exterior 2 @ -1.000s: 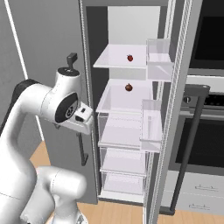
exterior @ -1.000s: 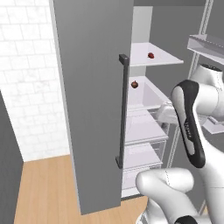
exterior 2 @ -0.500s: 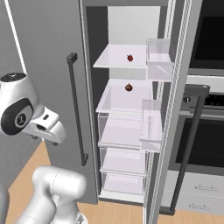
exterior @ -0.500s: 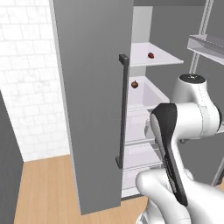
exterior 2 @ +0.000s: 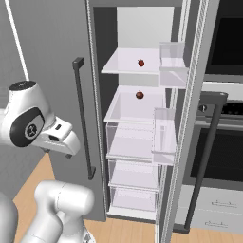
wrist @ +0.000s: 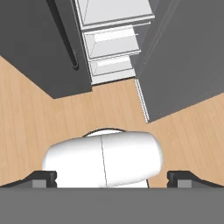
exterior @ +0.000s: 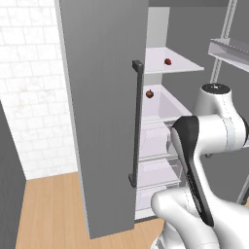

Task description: Take the strawberry from the fridge and place it on top of the pancake, located on the dining counter.

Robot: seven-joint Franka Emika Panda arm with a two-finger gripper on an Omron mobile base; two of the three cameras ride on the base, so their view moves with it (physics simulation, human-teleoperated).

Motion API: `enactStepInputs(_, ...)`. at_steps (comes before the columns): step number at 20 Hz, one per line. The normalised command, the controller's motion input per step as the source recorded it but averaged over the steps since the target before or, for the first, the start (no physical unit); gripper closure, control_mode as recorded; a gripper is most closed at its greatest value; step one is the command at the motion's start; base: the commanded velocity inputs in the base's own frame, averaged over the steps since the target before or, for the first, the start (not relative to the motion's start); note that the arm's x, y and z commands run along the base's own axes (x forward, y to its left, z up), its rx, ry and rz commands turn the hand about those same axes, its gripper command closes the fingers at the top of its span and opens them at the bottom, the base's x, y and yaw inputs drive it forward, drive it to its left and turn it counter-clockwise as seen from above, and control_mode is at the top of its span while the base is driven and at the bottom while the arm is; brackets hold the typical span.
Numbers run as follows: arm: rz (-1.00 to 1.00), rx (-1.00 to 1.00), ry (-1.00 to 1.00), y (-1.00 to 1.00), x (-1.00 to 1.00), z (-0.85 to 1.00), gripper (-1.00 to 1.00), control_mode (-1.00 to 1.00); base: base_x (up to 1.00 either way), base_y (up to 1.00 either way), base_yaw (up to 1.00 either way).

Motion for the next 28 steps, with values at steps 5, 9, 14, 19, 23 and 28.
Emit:
enactStepInputs(5,0.10,0.03,0.00,0.00,0.08,-0.24,-1.00,-1.00,0.00,0.00,0.00)
enactStepInputs(9,0.09,0.01,0.01,0.00,0.07,-0.12,-1.00,-1.00,0.00,0.00,0.00)
enactStepInputs(14,0.00,0.00,0.00,0.00,0.00,0.00,-1.00,-1.00,0.00,0.00,0.00)
enactStepInputs(19,0.00,0.00,0.00,0.00,0.03,0.00,-1.00,-1.00,0.00,0.00,0.00)
enactStepInputs(23,0.00,0.00,0.00,0.00,0.00,0.00,-1.00,1.00,0.52,0.00,0.09)
enactStepInputs(28,0.00,0.00,0.00,0.00,0.00,0.00,-1.00,1.00,0.26,-0.08,0.10)
